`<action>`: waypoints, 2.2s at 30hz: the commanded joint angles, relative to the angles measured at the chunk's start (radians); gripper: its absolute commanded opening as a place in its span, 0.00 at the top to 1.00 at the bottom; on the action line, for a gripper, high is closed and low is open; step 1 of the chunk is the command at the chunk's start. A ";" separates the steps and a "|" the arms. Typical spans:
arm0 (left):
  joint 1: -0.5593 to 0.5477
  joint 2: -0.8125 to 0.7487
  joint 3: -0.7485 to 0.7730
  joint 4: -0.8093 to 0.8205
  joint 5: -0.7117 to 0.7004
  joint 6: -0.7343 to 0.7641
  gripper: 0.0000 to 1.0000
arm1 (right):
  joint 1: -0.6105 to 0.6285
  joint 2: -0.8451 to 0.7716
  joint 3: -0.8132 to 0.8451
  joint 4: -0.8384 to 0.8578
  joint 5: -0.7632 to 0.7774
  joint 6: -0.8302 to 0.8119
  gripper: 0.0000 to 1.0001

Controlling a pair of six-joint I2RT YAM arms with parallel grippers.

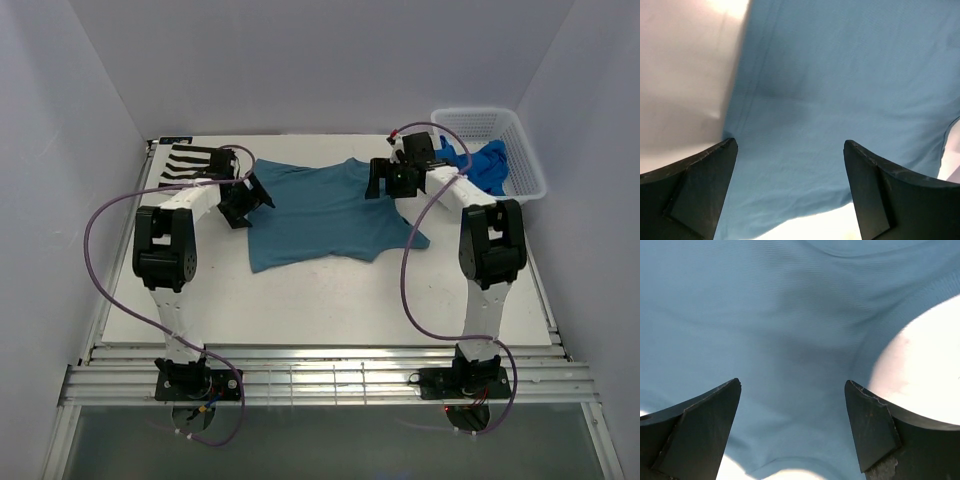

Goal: Fold and stack the tank tops

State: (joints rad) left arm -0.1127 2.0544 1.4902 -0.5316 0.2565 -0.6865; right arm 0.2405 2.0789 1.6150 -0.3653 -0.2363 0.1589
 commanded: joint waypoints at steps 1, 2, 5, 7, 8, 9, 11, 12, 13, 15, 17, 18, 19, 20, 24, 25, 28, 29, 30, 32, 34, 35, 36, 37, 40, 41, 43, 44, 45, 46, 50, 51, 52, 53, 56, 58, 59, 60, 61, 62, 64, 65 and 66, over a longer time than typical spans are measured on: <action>0.005 -0.203 -0.071 -0.045 -0.069 -0.002 0.02 | 0.068 -0.274 -0.085 0.058 0.028 -0.104 0.10; 0.007 -0.238 -0.096 -0.059 -0.080 -0.013 0.02 | 0.091 -0.314 -0.127 0.086 0.057 -0.105 0.10; 0.004 -0.374 -0.233 -0.083 -0.118 -0.062 0.02 | 0.159 -0.472 -0.311 0.106 0.161 -0.095 0.10; 0.005 -0.466 -0.357 -0.087 -0.114 -0.079 0.02 | 0.210 -0.573 -0.451 0.114 0.224 -0.081 0.10; 0.005 -0.491 -0.395 -0.088 -0.103 -0.085 0.02 | 0.262 -0.600 -0.492 0.120 0.253 -0.065 0.10; 0.004 -0.511 -0.430 -0.090 -0.096 -0.094 0.02 | 0.285 -0.623 -0.529 0.118 0.297 -0.052 0.10; 0.001 -0.559 -0.522 -0.087 -0.082 -0.100 0.02 | 0.341 -0.669 -0.613 0.109 0.310 0.011 0.10; -0.001 -0.571 -0.550 -0.085 -0.079 -0.108 0.02 | 0.356 -0.683 -0.639 0.109 0.315 0.039 0.10; -0.001 -0.586 -0.594 -0.076 -0.073 -0.108 0.02 | 0.370 -0.704 -0.667 0.118 0.316 0.068 0.10; -0.004 -0.600 -0.631 -0.061 -0.048 -0.114 0.02 | 0.388 -0.714 -0.746 0.146 0.301 0.132 0.10; -0.010 -0.606 -0.680 -0.022 -0.031 -0.113 0.02 | 0.391 -0.700 -0.786 0.183 0.310 0.149 0.10; -0.013 -0.605 -0.692 -0.015 -0.019 -0.114 0.03 | 0.390 -0.686 -0.785 0.178 0.318 0.160 0.10; -0.015 -0.599 -0.700 -0.010 -0.014 -0.114 0.06 | 0.390 -0.660 -0.782 0.183 0.321 0.160 0.09; -0.015 -0.588 -0.715 0.001 -0.010 -0.114 0.09 | 0.390 -0.648 -0.781 0.192 0.322 0.160 0.09; -0.016 -0.556 -0.739 0.027 -0.008 -0.114 0.26 | 0.390 -0.586 -0.765 0.227 0.339 0.175 0.02; -0.016 -0.548 -0.739 0.031 -0.013 -0.114 0.32 | 0.388 -0.564 -0.762 0.229 0.344 0.186 0.01; -0.016 -0.504 -0.732 0.042 -0.023 -0.110 0.40 | 0.382 -0.516 -0.764 0.246 0.353 0.191 0.07; -0.016 -0.491 -0.728 0.042 -0.025 -0.108 0.41 | 0.382 -0.505 -0.764 0.249 0.348 0.192 0.08; -0.015 -0.478 -0.716 0.042 -0.031 -0.107 0.41 | 0.378 -0.496 -0.762 0.253 0.347 0.195 0.09; -0.016 -0.445 -0.700 0.042 -0.054 -0.107 0.41 | 0.373 -0.476 -0.764 0.265 0.345 0.195 0.10; -0.016 -0.418 -0.680 0.045 -0.071 -0.107 0.41 | 0.367 -0.461 -0.762 0.287 0.344 0.195 0.12; -0.015 -0.412 -0.674 0.045 -0.075 -0.108 0.43 | 0.364 -0.454 -0.761 0.290 0.338 0.195 0.13; -0.015 -0.402 -0.667 0.045 -0.080 -0.107 0.43 | 0.361 -0.450 -0.759 0.304 0.335 0.197 0.16; -0.015 -0.389 -0.657 0.042 -0.085 -0.107 0.45 | 0.355 -0.439 -0.756 0.311 0.330 0.197 0.17; -0.015 -0.367 -0.644 0.042 -0.086 -0.099 0.74 | 0.345 -0.418 -0.742 0.324 0.304 0.197 0.31; -0.015 -0.363 -0.643 0.042 -0.088 -0.097 0.86 | 0.345 -0.415 -0.738 0.325 0.302 0.197 0.37; -0.016 -0.364 -0.645 0.042 -0.092 -0.100 1.00 | 0.344 -0.414 -0.738 0.336 0.299 0.197 0.56; -0.016 -0.369 -0.647 0.044 -0.108 -0.102 1.00 | 0.345 -0.414 -0.741 0.339 0.301 0.197 0.60; -0.016 -0.372 -0.648 0.044 -0.115 -0.102 1.00 | 0.342 -0.418 -0.739 0.342 0.301 0.195 0.65; -0.016 -0.375 -0.648 0.042 -0.123 -0.102 1.00 | 0.342 -0.419 -0.739 0.344 0.302 0.195 0.67; -0.015 -0.407 -0.656 0.044 -0.137 -0.110 1.00 | 0.335 -0.433 -0.744 0.347 0.310 0.195 0.91; -0.016 -0.433 -0.657 0.044 -0.148 -0.111 1.00 | 0.333 -0.448 -0.751 0.347 0.313 0.197 0.92; -0.016 -0.448 -0.660 0.044 -0.154 -0.111 1.00 | 0.329 -0.454 -0.754 0.348 0.313 0.195 0.92; -0.016 -0.462 -0.665 0.044 -0.155 -0.113 1.00 | 0.327 -0.463 -0.759 0.350 0.307 0.192 0.92; -0.016 -0.517 -0.671 0.047 -0.142 -0.114 1.00 | 0.324 -0.511 -0.780 0.353 0.276 0.174 0.92; -0.016 -0.542 -0.671 0.045 -0.135 -0.113 1.00 | 0.322 -0.551 -0.796 0.353 0.258 0.168 0.92; -0.016 -0.548 -0.671 0.045 -0.134 -0.111 1.00 | 0.321 -0.568 -0.803 0.353 0.247 0.169 0.92; -0.016 -0.556 -0.671 0.042 -0.134 -0.110 1.00 | 0.321 -0.601 -0.813 0.353 0.244 0.171 0.92; -0.016 -0.569 -0.676 0.042 -0.135 -0.110 1.00 | 0.318 -0.618 -0.828 0.353 0.203 0.171 0.92; -0.016 -0.574 -0.677 0.039 -0.141 -0.110 1.00 | 0.316 -0.647 -0.833 0.351 0.200 0.174 0.92; -0.016 -0.586 -0.679 0.024 -0.132 -0.108 1.00 | 0.309 -0.674 -0.840 0.312 0.192 0.174 0.92; -0.016 -0.603 -0.682 0.019 -0.119 -0.107 1.00 | 0.306 -0.690 -0.839 0.287 0.180 0.165 0.92; -0.016 -0.614 -0.685 0.006 -0.114 -0.107 1.00 | 0.303 -0.694 -0.836 0.261 0.169 0.156 0.92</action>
State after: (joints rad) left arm -0.1303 1.5021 0.8230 -0.4969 0.1478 -0.8074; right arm 0.5556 1.4250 0.7860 -0.0597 -0.0227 0.3370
